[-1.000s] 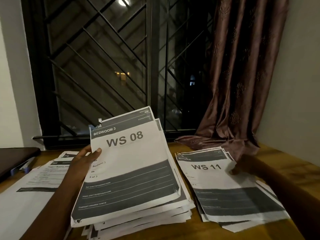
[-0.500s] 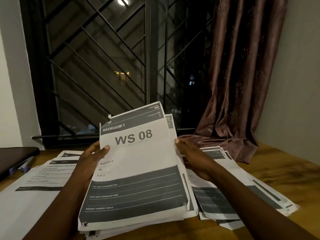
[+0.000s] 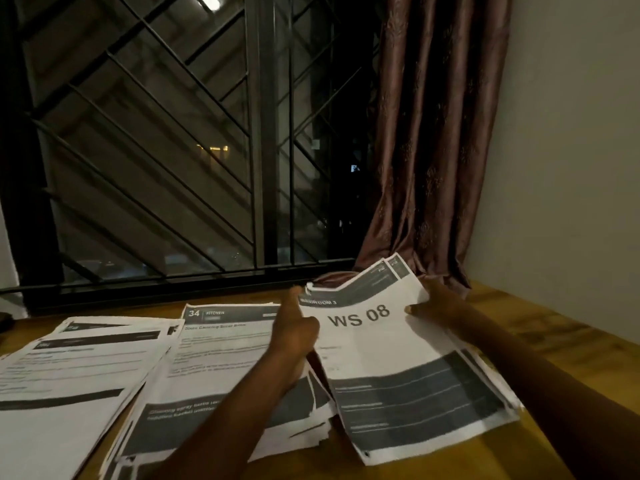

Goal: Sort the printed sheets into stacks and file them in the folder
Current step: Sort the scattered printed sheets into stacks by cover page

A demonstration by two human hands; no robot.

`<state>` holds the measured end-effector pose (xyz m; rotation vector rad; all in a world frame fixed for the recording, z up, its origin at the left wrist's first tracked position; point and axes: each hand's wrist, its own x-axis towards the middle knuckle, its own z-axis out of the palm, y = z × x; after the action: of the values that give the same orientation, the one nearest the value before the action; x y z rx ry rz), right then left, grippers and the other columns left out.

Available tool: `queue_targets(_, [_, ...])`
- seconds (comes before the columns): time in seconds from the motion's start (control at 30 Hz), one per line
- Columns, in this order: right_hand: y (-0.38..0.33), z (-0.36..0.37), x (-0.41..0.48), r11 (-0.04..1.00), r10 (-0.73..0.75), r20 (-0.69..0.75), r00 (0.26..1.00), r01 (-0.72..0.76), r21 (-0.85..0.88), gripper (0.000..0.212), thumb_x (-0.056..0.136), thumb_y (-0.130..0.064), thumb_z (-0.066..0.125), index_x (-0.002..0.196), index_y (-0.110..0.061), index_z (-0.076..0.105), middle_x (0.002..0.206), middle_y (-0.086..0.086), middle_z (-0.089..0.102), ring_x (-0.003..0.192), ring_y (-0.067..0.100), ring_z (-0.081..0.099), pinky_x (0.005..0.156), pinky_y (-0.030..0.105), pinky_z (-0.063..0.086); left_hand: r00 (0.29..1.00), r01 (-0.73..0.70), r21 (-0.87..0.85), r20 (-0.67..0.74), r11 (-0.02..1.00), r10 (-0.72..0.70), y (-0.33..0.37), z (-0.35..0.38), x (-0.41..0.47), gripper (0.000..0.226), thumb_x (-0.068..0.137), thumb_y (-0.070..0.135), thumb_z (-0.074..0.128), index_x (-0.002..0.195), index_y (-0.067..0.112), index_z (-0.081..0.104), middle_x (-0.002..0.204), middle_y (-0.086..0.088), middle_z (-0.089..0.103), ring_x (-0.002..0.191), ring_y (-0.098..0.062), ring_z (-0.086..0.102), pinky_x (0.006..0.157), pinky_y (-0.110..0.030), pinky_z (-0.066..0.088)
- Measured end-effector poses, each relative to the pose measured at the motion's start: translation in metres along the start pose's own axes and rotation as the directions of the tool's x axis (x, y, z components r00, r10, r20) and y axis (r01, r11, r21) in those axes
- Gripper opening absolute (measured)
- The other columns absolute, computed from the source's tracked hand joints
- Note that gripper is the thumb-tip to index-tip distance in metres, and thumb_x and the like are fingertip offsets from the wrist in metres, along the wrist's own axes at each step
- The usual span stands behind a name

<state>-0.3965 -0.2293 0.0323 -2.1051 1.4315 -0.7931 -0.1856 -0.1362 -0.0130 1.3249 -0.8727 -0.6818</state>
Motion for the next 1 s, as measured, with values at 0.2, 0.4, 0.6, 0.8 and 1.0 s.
queue_targets(0.2, [0.039, 0.014, 0.007, 0.992, 0.044, 0.028, 0.999, -0.041, -0.118, 0.040, 0.092, -0.027, 0.060, 0.126, -0.009, 0.050, 0.125, 0.006, 0.056, 0.111, 0.027, 0.055, 0.091, 0.029, 0.044, 0.991, -0.020, 0.130, 0.133, 0.991, 0.002, 0.000, 0.022, -0.006, 0.063, 0.084, -0.002, 0.063, 0.133, 0.032, 0.043, 0.122, -0.001, 0.059, 0.100, -0.021, 0.065, 0.077, -0.035, 0.059])
queue_targets(0.4, [0.047, 0.006, 0.011, 0.968, 0.128, 0.051, 0.990, -0.114, -0.225, 0.040, 0.104, -0.026, 0.033, 0.136, -0.003, 0.038, 0.137, 0.016, 0.047, 0.125, 0.027, 0.047, 0.099, 0.024, 0.032, 0.991, 0.097, 0.082, 0.083, 0.992, -0.104, -0.020, 0.027, -0.010, 0.050, 0.077, 0.013, 0.073, 0.120, 0.026, 0.051, 0.109, -0.003, 0.065, 0.094, -0.025, 0.068, 0.080, -0.034, 0.058])
queue_targets(0.6, [0.047, 0.018, 0.028, 0.955, 0.121, 0.110, 0.987, -0.085, -0.285, 0.044, 0.099, -0.033, 0.045, 0.132, -0.004, 0.047, 0.137, 0.016, 0.050, 0.126, 0.029, 0.047, 0.106, 0.033, 0.034, 0.992, 0.118, 0.241, -0.064, 0.963, -0.106, -0.034, 0.065, 0.001, 0.072, 0.068, 0.035, 0.070, 0.134, 0.023, 0.042, 0.133, -0.007, 0.051, 0.111, -0.029, 0.059, 0.088, -0.044, 0.056])
queue_targets(0.8, [0.073, 0.013, 0.040, 0.916, 0.210, -0.019, 0.978, -0.203, -0.345, 0.047, 0.096, -0.035, 0.050, 0.134, -0.007, 0.044, 0.136, 0.015, 0.049, 0.124, 0.032, 0.047, 0.108, 0.041, 0.033, 0.987, 0.151, 0.300, -0.091, 0.942, -0.130, -0.035, 0.102, 0.015, 0.073, 0.081, 0.029, 0.069, 0.143, 0.016, 0.032, 0.143, -0.014, 0.034, 0.128, -0.032, 0.042, 0.099, -0.045, 0.049])
queue_targets(1.0, [0.076, 0.017, 0.048, 0.901, 0.265, -0.168, 0.949, -0.306, -0.307, 0.062, 0.086, -0.046, 0.060, 0.133, -0.011, 0.043, 0.135, 0.019, 0.047, 0.119, 0.036, 0.047, 0.102, 0.044, 0.039, 0.990, 0.141, 0.195, -0.010, 0.971, -0.142, -0.024, 0.092, 0.023, 0.074, 0.069, 0.044, 0.074, 0.132, 0.024, 0.043, 0.134, -0.005, 0.047, 0.117, -0.029, 0.055, 0.091, -0.041, 0.054])
